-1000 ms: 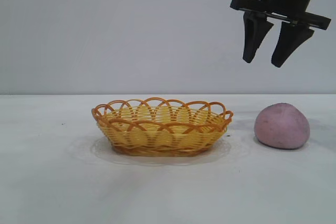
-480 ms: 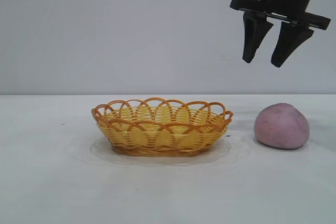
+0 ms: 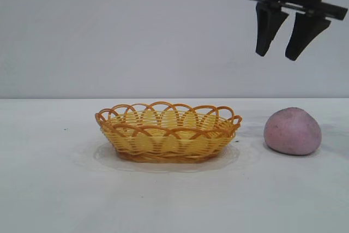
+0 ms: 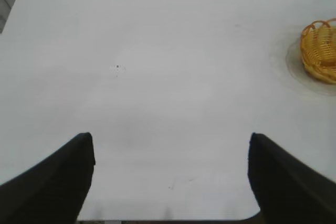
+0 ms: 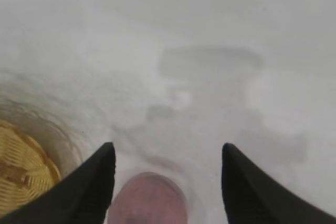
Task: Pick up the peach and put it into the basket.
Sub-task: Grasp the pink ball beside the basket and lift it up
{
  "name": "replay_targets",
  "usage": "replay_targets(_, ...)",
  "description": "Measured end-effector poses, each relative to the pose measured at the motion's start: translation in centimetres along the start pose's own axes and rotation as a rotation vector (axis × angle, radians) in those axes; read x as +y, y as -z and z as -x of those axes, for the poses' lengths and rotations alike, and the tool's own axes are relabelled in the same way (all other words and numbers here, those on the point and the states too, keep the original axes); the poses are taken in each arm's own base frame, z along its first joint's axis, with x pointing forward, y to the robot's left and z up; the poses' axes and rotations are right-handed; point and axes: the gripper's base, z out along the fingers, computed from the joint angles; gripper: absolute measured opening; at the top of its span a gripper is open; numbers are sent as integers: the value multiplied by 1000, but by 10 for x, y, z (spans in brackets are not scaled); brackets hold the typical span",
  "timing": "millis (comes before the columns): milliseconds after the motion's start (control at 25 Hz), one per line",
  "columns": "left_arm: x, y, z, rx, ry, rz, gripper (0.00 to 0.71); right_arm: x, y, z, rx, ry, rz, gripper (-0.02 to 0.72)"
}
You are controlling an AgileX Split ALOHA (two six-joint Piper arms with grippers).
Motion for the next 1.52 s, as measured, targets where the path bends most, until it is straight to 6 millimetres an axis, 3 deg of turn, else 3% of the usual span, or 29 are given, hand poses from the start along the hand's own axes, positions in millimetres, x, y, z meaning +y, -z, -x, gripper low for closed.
replay_targets(200,0,-1,0,-2,-11,0,533,8,16,-11,75,18,19,365)
replay_targets(400,0,-1,0,-4,-11,0,533,33,13,-17,153,90,39,365)
replay_targets(440,0,-1,0,-4,-11,0,533,38,13,-18,162,105,39,320)
replay_targets(560,0,-1,0,-4,-11,0,533,46,8,-19,179,136,25,318)
replay_targets(1040,0,-1,0,-6,-11,0,533,33,-64,-22,368,109,17,318)
replay_targets(1360,0,-1,0,-6,-11,0,533,26,-97,-28,455,104,8,318)
replay_targets(1520,0,-1,0,-6,-11,0,533,24,-102,-30,471,105,4,90)
